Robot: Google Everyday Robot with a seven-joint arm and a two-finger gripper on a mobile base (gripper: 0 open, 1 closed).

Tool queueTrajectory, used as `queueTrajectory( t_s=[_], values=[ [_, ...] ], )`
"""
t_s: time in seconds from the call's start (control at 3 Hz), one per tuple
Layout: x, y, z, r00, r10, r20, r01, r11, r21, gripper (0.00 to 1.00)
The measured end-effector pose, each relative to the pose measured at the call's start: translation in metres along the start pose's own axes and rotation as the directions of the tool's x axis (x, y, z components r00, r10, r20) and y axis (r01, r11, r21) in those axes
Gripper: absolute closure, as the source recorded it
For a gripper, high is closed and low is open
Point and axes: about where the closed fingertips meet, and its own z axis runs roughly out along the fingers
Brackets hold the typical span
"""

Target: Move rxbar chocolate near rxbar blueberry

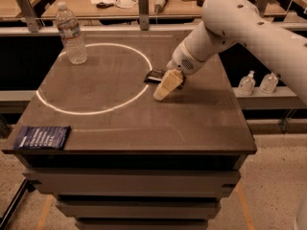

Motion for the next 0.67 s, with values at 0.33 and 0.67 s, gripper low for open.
queueTrajectory(
  t_s=[0.33,0.67],
  values=[
    [0.0046,-0.0004,0.0039,1.000,0.015,0.000,-0.015,0.9997,-0.017,0.41],
    [0.0061,0.0012,0.0009,1.000,0.030,-0.004,-0.030,0.9992,-0.029,0.71]
  ],
)
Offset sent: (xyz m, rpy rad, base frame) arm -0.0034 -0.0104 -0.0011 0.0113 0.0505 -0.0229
